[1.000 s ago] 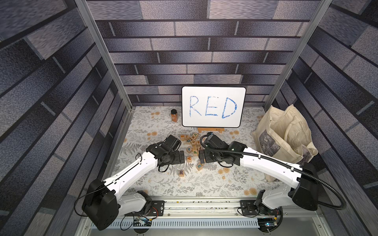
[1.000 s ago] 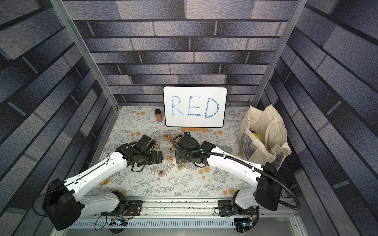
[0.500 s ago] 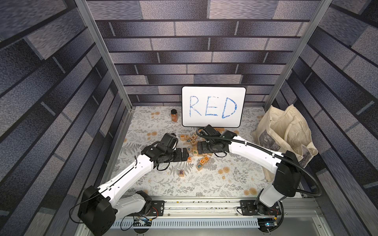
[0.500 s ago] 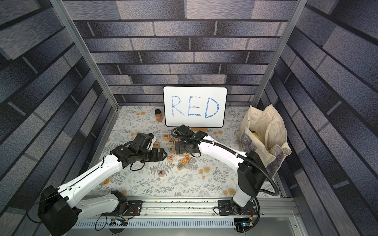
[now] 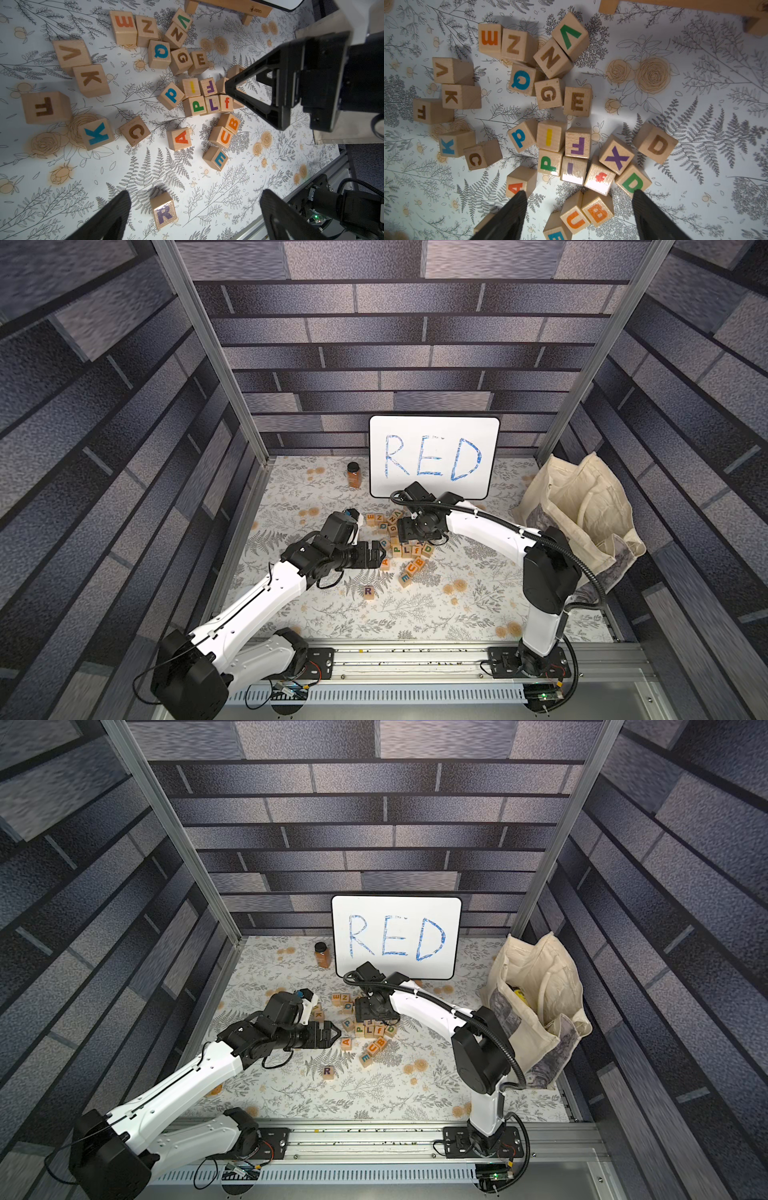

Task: Assemble the uppercase word "red" with letter blocks
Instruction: Pick up the letter block from the center of the board.

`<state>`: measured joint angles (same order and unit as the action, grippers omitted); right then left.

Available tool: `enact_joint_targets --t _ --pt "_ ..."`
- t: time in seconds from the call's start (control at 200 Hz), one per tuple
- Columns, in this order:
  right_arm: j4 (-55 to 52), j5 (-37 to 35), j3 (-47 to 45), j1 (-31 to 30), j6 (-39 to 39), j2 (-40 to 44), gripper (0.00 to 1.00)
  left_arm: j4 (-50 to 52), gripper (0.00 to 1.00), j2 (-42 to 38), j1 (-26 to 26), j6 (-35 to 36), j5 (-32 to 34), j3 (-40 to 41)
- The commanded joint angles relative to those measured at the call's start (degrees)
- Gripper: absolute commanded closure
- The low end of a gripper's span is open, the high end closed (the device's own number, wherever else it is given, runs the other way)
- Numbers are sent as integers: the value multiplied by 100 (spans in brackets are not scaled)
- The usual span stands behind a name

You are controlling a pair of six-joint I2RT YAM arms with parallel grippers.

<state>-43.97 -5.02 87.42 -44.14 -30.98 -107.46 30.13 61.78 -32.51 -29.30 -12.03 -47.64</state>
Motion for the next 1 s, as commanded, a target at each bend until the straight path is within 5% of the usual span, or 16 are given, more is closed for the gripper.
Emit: enact_joint_targets --t 0.0,0.195,0.326,0.992 --pt "-184 180 254 94 118 -218 21 -90 0 -114 73 202 -27 62" --pt "-207 325 506 193 220 -547 26 -175 0 83 214 224 -105 -14" --pt "-235 408 665 261 291 -735 38 -216 0 259 303 263 -163 -135" --pt "-353 519 1285 453 393 -1696 38 -278 0 632 701 381 -505 -333"
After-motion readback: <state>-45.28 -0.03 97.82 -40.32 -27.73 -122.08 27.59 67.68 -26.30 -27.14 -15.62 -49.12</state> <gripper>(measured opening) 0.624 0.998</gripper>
